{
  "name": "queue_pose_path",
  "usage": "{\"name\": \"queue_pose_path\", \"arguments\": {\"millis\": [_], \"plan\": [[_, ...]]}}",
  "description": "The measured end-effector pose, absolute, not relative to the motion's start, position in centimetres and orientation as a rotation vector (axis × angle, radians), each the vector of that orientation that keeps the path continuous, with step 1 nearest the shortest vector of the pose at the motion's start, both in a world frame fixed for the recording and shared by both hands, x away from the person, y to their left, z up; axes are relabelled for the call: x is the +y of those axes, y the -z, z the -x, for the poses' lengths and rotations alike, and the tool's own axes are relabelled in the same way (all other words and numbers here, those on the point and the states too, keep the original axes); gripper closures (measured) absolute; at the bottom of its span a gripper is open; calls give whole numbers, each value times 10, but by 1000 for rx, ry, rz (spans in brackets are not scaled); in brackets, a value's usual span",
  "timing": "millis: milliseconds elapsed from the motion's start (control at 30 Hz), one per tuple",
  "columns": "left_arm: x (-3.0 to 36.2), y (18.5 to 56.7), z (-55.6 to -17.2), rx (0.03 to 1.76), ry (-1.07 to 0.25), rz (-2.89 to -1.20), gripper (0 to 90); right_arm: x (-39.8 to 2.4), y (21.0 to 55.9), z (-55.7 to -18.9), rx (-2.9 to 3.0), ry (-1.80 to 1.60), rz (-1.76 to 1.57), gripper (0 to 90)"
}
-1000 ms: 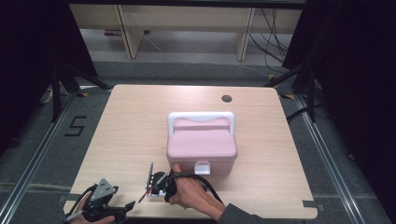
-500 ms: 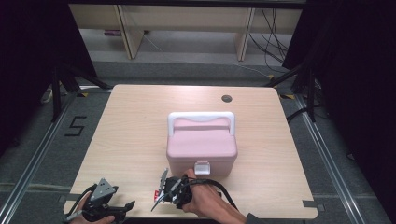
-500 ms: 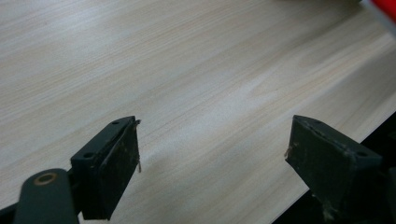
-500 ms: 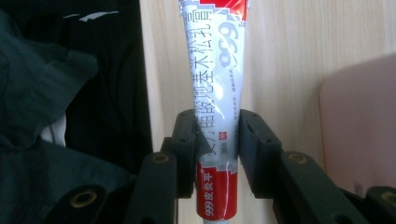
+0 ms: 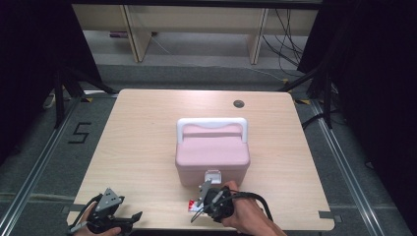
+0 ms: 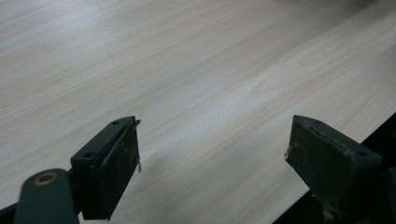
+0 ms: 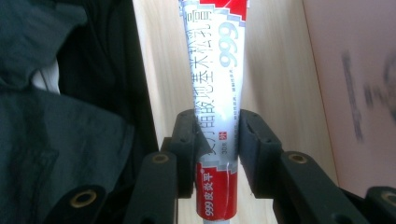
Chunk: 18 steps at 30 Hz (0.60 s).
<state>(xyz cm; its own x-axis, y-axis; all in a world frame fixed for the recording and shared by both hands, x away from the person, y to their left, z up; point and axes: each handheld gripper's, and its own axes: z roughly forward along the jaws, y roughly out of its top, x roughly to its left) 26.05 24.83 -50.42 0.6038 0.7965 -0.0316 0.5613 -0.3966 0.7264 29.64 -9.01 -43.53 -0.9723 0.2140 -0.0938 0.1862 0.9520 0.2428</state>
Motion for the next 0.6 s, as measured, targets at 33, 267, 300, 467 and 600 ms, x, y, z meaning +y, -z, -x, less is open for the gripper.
{"name": "queue_pose_path", "arguments": {"millis": [33,267,300,467,600], "plan": [[248,504,-261,1063,-424,-2113,158,-97,435,-295,2983,-360,-357,696],[248,504,-260,1074,-420,-2109,158,-143,435,-303,2962,-370,-438,696],[248,504,-260,1072,-418,-2111,158,-149,434,-302,2966,-342,-496,695],[246,505,-258,1104,-397,-2087,158,-186,437,-312,2910,-336,-610,696],[246,504,-258,1111,-390,-2086,158,-204,438,-316,2888,-333,-663,696]]}}
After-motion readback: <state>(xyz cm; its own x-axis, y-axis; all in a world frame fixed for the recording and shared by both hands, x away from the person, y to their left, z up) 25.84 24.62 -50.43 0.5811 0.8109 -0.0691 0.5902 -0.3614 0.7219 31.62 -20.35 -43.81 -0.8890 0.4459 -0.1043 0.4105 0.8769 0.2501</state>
